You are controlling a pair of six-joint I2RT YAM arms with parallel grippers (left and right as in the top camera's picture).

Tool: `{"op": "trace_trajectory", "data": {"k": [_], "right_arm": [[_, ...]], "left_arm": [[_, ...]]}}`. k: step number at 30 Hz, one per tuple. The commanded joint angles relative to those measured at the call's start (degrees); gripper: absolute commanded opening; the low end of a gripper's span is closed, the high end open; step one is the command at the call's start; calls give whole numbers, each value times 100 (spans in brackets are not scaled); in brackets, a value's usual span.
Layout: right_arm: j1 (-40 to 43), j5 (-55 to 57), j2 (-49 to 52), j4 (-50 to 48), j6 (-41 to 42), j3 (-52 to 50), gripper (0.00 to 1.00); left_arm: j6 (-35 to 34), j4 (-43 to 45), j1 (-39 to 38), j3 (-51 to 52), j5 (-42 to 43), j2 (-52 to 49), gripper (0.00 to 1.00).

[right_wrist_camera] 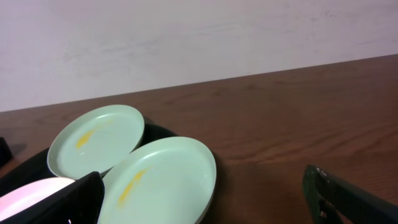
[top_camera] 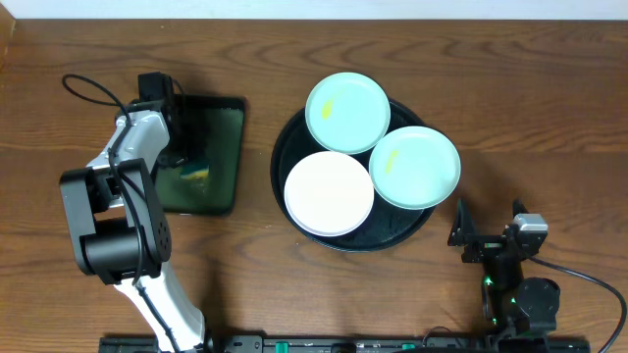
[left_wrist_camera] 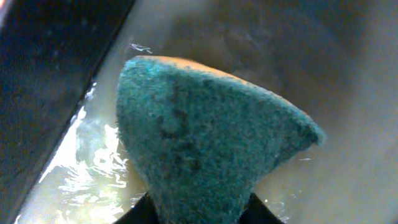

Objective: Clean dirty plates on tray and stack at the side
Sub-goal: 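Grasp the green sponge with the left gripper and lift it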

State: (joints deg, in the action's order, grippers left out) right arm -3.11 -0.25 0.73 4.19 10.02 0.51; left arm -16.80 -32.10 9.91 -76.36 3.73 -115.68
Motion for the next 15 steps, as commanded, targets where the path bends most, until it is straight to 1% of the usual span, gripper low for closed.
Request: {"op": "trace_trajectory", "data": {"k": [1, 2, 3, 7, 10, 15], "right_arm": [[46, -22, -7, 7, -46, -20, 99], [46, -22, -7, 9, -46, -20, 99], [46, -22, -7, 7, -46, -20, 99], [46, -22, -7, 9, -46, -20, 99], [46, -22, -7, 9, -46, -20, 99], [46, -22, -7, 9, -46, -22, 99]], "left_arm": [[37, 22, 4, -2, -11, -57, 19], [35, -17, 4, -37, -11, -39, 10], [35, -46, 4, -61, -9, -17, 8], [15, -122, 4, -81, 33, 271, 8], [13, -184, 2, -81, 133, 678, 8], [15, -240, 2, -81, 859, 1534, 8]]}}
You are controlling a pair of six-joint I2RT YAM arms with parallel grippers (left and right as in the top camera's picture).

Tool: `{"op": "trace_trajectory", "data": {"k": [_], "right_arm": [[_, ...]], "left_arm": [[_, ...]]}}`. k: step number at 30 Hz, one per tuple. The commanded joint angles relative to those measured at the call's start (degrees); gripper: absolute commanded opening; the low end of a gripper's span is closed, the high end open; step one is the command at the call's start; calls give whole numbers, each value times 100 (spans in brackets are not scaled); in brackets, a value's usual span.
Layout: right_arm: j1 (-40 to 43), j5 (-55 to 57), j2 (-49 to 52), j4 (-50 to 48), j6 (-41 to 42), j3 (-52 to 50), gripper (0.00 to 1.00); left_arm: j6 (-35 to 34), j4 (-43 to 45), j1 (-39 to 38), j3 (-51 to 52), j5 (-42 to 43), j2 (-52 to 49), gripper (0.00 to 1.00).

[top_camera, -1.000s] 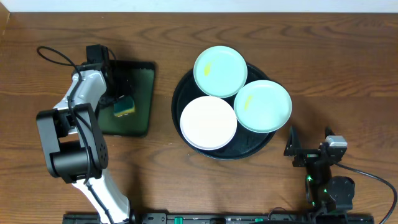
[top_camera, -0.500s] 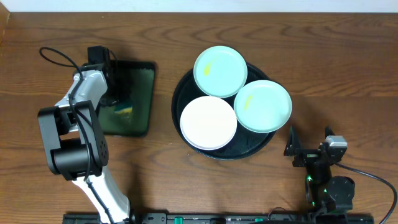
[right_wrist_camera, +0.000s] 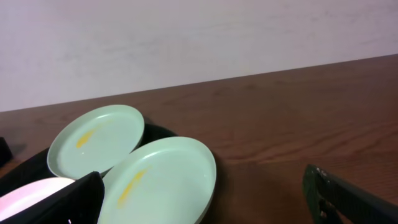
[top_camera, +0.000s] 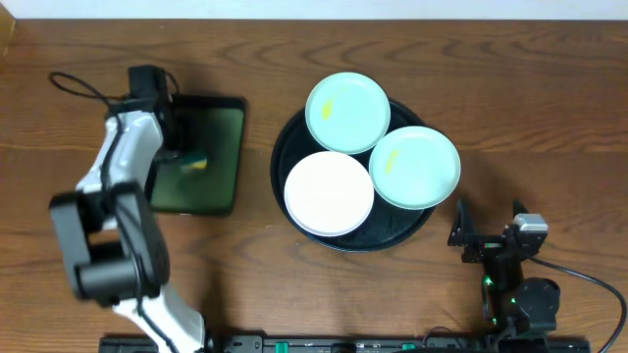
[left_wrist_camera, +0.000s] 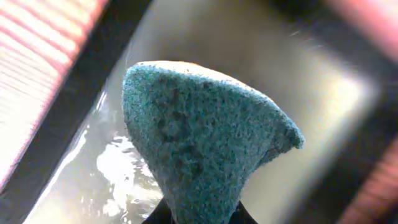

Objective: Clean dirty plates on tray and stack at the side
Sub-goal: 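Grasp the green sponge with the left gripper and lift it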

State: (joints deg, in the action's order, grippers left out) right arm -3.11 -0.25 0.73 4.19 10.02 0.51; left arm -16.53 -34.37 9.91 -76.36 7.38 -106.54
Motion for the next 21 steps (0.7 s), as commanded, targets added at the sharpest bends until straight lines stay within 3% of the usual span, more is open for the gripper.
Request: {"op": "trace_trajectory", "data": {"k": [1, 9, 13, 21], "right_arm": [[46, -22, -7, 9, -46, -20, 99], [46, -22, -7, 9, -46, -20, 99], [46, -22, -7, 9, -46, -20, 99], [46, -22, -7, 9, -46, -20, 99]], "left_arm": [[-13, -11, 2, -81, 599, 780, 7], [-9, -7, 2, -70, 431, 1397, 7], [-9, 61, 2, 90, -17, 1032, 7], [-4, 378, 44, 304, 396, -192, 7]]}}
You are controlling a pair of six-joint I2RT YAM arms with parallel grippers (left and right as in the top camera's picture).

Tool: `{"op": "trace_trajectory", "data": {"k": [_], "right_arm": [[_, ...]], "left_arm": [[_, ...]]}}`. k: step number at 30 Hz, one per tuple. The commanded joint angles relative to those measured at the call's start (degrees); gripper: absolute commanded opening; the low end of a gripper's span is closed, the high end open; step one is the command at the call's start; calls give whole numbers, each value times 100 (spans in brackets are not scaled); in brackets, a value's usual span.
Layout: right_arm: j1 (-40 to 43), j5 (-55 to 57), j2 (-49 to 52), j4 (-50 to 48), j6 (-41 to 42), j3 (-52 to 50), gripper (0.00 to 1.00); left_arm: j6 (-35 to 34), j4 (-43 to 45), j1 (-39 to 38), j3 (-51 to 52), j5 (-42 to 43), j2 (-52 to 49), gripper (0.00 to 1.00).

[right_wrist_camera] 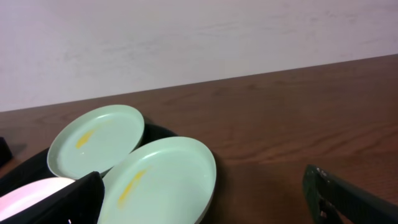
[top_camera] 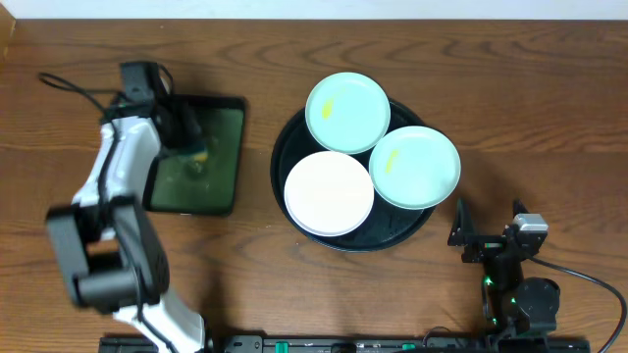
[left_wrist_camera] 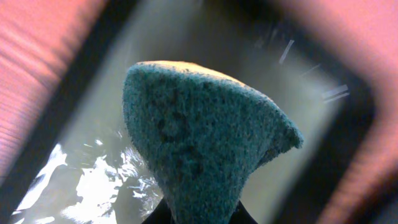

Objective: Clean dirty plates on tray and stack at the side
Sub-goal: 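Grasp the green sponge with the left gripper and lift it, then carry the sponge with the left gripper onto the pink plate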

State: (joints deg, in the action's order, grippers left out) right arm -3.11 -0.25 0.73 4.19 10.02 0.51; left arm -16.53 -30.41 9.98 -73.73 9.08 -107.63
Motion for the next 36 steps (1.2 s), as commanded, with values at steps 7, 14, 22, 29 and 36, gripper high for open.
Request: {"op": "trace_trajectory", "data": {"k": [7, 14, 22, 29, 36], "right_arm": [[46, -22, -7, 9, -46, -20, 99], [46, -22, -7, 9, -46, -20, 99], [46, -22, -7, 9, -46, -20, 99], [46, -22, -7, 9, -46, -22, 99], [46, -22, -7, 9, -46, -20, 99]], "left_arm": [[-7, -55, 50, -151, 721, 940, 7], [155, -55, -13, -118, 354, 2166, 7], [87, 804, -87, 905, -507, 824, 7], [125, 461, -31, 619, -48, 988, 7], [125, 319, -85, 450, 459, 2691, 7]]}}
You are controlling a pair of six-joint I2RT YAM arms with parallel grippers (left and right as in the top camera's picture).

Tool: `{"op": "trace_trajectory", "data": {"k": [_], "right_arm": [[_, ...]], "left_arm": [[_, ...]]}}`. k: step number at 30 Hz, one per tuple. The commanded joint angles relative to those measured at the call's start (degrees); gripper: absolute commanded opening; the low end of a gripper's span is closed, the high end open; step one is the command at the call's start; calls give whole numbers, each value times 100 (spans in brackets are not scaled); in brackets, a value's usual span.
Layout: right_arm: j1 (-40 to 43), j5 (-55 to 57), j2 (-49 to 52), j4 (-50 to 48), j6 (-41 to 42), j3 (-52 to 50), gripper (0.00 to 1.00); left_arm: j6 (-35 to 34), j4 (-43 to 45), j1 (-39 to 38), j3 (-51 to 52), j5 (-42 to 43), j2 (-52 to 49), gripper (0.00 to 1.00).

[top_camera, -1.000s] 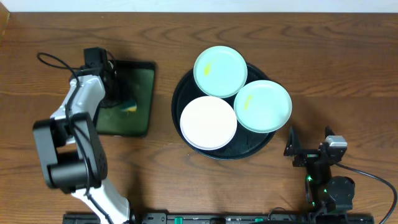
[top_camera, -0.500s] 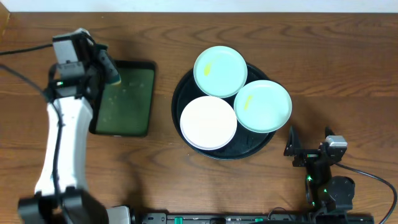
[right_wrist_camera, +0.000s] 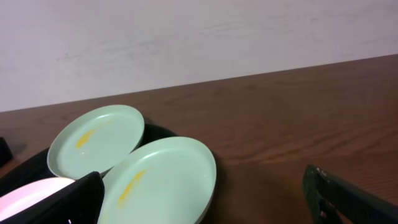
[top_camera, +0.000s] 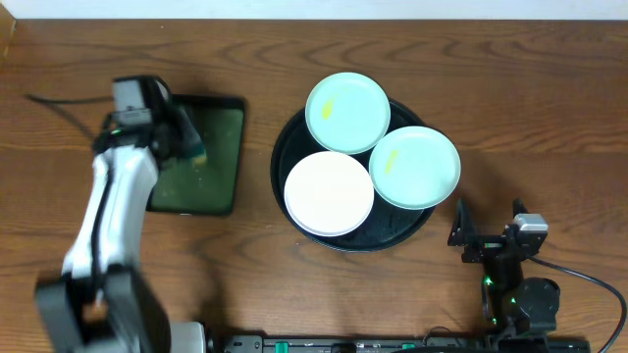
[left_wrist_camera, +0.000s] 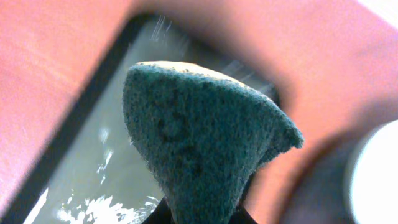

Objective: Clean dirty plates on tray and stack at the side
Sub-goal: 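Carry the sponge with the left gripper onto the pink plate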

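Note:
A round black tray (top_camera: 283, 137) holds two mint-green plates, one at the back (top_camera: 347, 112) and one at the right (top_camera: 414, 167), each with a yellow smear. A white plate (top_camera: 329, 193) lies at the tray's front. My left gripper (top_camera: 192, 147) is shut on a blue-green sponge (left_wrist_camera: 199, 137), held above the dark water basin (top_camera: 221, 157). My right gripper (top_camera: 469, 235) stands open at the front right, facing the right-hand green plate (right_wrist_camera: 161, 180) and away from the back plate (right_wrist_camera: 96, 140).
The rectangular basin (left_wrist_camera: 74, 174) holds shallow, glinting water. Brown wooden table (top_camera: 491, 59) surrounds the basin and tray. A cable runs from the right arm's base (top_camera: 589, 279).
My left gripper has risen with the sponge. The basin looks smaller beneath it, and the wood and the tray's edge now show at the right. The right arm has not moved.
The sponge, held in my left gripper, sat low in the basin's water. Then it was just above the water, then higher over the basin, and now higher still. The plates and the right arm have stayed put.

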State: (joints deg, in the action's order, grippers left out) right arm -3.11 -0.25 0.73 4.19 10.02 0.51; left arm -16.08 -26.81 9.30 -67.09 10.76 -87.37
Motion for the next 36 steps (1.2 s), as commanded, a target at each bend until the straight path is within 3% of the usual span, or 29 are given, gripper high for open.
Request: {"op": "trace_trajectory", "data": {"k": [1, 5, 10, 14, 20, 22, 26, 32, 36], "right_arm": [[46, -22, -7, 9, -46, -20, 99], [46, -22, -7, 9, -46, -22, 99], [46, -22, -7, 9, -46, -20, 99], [46, -22, -7, 9, -46, -20, 99], [46, -22, -7, 9, -46, -20, 99], [46, -22, -7, 9, -46, -20, 99], [46, -22, -7, 9, -46, -22, 99], [46, -22, -7, 9, -46, -20, 99], [46, -22, -7, 9, -46, -20, 99]], "left_arm": [[109, -57, -48, -192, 225, 787, 7], [138, 2, -269, 205, -708, 654, 7], [109, 503, -337, 817, -1132, -514, 7], [74, 343, -339, 682, -608, -767, 7], [48, -142, -367, 122, 1139, 236, 7], [-393, -118, -417, 122, 1554, 708, 7], [-1587, -162, -741, 157, 1561, 1204, 7], [-1786, -136, -2011, 507, 1532, 949, 7], [-2610, -129, -2953, 756, 509, 339, 7]]}}
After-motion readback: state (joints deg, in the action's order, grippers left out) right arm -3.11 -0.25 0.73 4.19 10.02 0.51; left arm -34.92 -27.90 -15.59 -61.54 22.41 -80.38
